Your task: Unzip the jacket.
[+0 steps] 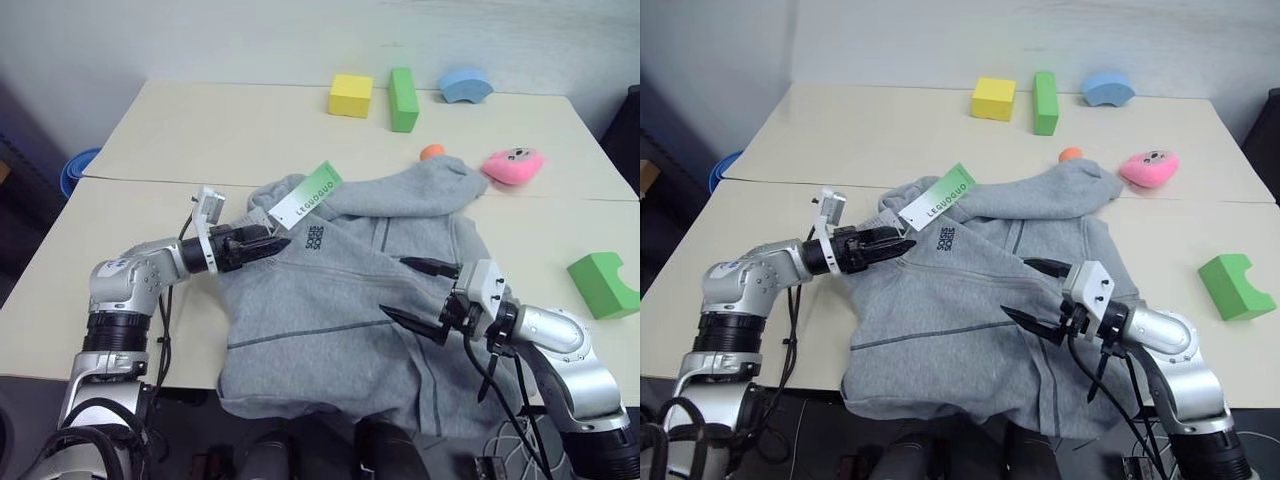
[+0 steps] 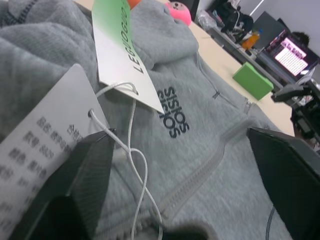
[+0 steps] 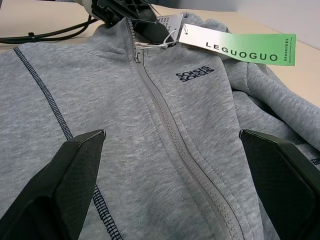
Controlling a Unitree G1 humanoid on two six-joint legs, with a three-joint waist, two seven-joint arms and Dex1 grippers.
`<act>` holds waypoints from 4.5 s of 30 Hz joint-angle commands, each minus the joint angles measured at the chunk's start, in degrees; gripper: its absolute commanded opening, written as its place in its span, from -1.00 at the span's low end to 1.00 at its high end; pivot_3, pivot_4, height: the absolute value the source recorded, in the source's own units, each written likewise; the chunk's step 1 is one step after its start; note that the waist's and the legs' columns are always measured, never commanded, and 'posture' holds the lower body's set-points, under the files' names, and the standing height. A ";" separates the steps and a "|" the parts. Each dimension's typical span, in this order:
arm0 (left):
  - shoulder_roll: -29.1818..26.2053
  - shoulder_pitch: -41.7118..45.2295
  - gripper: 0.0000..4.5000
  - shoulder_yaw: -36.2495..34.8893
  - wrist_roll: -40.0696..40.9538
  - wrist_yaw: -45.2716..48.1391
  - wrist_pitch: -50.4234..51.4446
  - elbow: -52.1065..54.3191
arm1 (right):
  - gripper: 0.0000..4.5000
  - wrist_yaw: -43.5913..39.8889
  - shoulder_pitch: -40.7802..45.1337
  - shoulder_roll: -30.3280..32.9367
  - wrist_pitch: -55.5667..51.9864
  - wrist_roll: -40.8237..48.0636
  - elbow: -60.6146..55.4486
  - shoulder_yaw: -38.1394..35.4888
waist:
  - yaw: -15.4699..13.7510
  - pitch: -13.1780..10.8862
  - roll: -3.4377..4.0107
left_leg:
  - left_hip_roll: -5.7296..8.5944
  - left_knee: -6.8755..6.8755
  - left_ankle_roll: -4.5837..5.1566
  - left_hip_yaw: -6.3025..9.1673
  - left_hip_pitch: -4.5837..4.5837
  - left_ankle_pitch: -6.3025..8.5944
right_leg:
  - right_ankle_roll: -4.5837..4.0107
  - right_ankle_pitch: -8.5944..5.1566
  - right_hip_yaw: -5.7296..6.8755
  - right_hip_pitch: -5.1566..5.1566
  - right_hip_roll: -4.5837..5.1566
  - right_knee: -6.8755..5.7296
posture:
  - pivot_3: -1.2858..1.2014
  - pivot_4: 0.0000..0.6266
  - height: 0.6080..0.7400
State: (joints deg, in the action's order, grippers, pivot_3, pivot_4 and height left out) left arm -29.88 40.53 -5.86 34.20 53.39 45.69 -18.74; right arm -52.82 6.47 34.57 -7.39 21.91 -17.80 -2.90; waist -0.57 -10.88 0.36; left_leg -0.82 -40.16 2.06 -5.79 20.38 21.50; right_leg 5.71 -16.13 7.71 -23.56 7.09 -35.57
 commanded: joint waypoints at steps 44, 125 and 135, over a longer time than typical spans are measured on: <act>-10.60 -6.75 0.99 4.38 -14.38 25.27 -47.17 1.01 | 1.00 5.80 4.57 2.60 -9.28 -8.79 -14.04 14.95 | -0.57 0.01 0.00 | -0.01 -0.03 0.07 0.02 0.01 0.02 | -0.01 0.00 0.06 0.00 0.08 0.02 | 0.03 -0.52 1.00; -1.02 -3.78 1.00 17.17 -33.79 12.32 -56.78 -23.73 | -0.99 41.47 -1.00 28.48 32.20 -38.18 45.70 -20.99 | 0.84 0.54 0.60 | 0.04 0.21 0.19 -0.46 -0.51 -0.05 | 0.06 0.01 -0.18 0.28 0.30 0.01 | 0.03 -0.52 1.00; -3.20 -5.03 1.00 17.98 -35.29 12.82 -61.41 -25.70 | -0.99 44.50 10.04 30.31 37.82 -40.55 56.36 -14.51 | 1.18 0.58 0.67 | -0.03 0.50 0.16 -0.47 -1.15 -0.02 | 0.07 0.00 -0.52 0.87 0.45 0.28 | 0.03 -0.52 1.00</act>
State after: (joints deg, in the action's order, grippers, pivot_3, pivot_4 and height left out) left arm -31.38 39.10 8.96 4.66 65.65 -15.79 -39.40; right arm -10.22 15.46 62.02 30.27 -18.77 36.78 -15.93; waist 0.62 -10.30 1.03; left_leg -0.86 -39.65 2.22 -6.25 19.24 21.48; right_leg 5.78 -16.14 7.14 -22.69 7.54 -35.28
